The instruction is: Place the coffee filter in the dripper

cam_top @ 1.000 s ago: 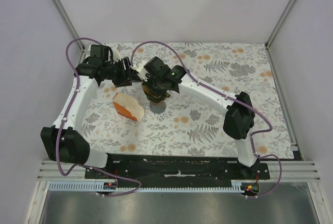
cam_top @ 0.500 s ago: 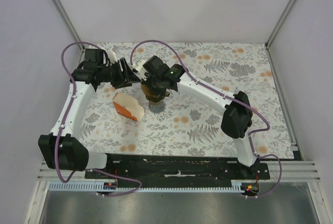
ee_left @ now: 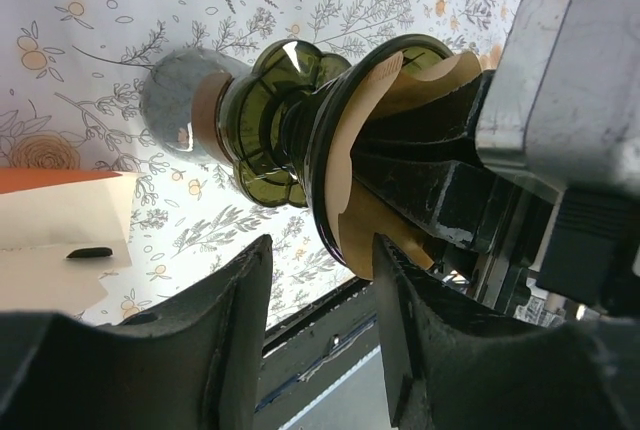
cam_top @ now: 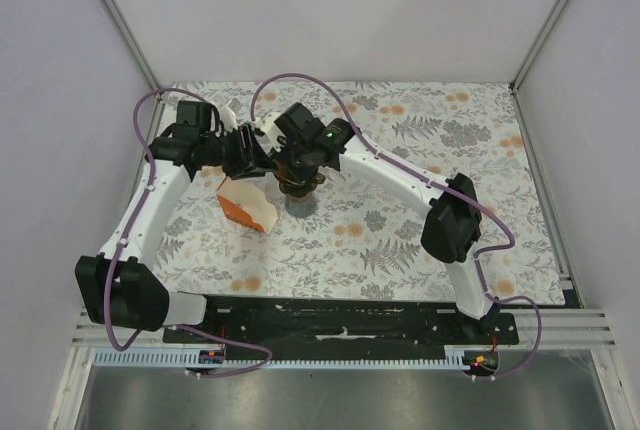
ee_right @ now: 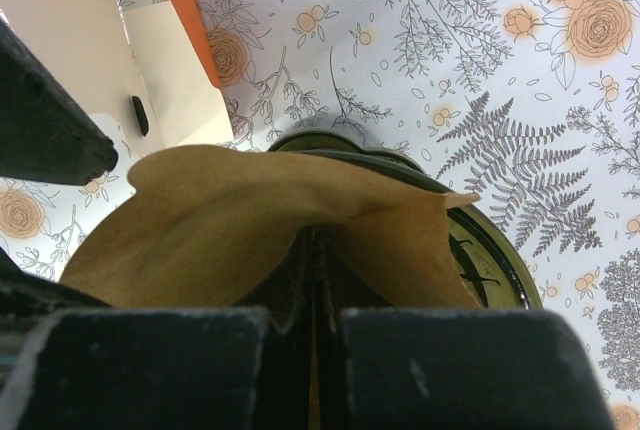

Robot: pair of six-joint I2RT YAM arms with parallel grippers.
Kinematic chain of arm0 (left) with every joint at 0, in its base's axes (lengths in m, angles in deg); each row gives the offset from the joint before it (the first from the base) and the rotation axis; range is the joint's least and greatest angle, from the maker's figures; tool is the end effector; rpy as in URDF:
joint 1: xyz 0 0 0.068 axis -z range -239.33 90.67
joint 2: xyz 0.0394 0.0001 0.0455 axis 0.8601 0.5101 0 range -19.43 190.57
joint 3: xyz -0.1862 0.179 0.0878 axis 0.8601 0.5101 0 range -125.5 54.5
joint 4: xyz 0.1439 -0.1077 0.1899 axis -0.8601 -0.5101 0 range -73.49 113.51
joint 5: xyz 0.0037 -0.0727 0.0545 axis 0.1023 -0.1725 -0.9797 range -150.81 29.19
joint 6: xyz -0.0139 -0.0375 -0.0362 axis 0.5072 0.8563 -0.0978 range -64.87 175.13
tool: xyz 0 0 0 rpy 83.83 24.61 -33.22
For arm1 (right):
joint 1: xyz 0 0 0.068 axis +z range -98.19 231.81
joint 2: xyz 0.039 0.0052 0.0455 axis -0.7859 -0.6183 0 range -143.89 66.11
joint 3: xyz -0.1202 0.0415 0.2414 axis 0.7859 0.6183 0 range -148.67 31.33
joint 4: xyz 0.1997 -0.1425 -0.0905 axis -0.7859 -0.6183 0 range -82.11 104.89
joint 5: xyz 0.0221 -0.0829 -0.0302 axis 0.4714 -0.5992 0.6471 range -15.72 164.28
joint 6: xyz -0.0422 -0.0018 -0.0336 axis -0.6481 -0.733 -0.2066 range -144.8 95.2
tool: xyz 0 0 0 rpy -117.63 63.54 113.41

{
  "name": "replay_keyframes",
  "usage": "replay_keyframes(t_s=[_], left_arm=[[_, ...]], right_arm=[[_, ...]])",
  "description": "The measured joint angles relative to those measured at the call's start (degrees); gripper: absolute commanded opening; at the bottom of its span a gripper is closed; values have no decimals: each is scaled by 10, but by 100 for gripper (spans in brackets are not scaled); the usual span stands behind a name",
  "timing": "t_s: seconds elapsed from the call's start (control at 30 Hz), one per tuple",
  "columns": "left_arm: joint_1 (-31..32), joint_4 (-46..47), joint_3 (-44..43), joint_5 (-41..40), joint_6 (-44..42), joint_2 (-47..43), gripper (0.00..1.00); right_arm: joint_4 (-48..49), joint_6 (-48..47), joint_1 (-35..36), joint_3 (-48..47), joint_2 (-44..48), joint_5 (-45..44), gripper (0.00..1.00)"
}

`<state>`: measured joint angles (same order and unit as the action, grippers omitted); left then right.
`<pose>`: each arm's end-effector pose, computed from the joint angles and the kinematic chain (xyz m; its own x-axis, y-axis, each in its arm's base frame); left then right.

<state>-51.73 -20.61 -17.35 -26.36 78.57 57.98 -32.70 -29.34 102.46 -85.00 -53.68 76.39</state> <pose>0.2739 -0.0568 0.3283 -0.8810 -0.2134 -0.4222 0.1325 0.7455 -0.6532 0.2959 0.3630 0.3025 -0.4292 -0.6483 -0.6288 -0.8241 0.5661 -0.0211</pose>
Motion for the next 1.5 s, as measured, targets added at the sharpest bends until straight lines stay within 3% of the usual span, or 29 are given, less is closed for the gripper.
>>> replay_keyframes(t_s=[0.7,1.17,1.27,1.43,1.5], left_arm=[[0,-2,-15,-21,-1,9,49],[0,-3,-34,-27,-5,10,52],[0,-3,-34,-28,-5,11,52],[0,-3,-34,-29,-6,17,52],[0,-3,-34,-29,-6,18,52]], right_arm=[[-5,-11,-16,-21,14,23,4],[2,-10,-30,-28,57,73,24],[3,-10,-32,-28,61,85,34],[19,-2,-32,-14,94,75,40],[50,3,-32,24,137,59,51]])
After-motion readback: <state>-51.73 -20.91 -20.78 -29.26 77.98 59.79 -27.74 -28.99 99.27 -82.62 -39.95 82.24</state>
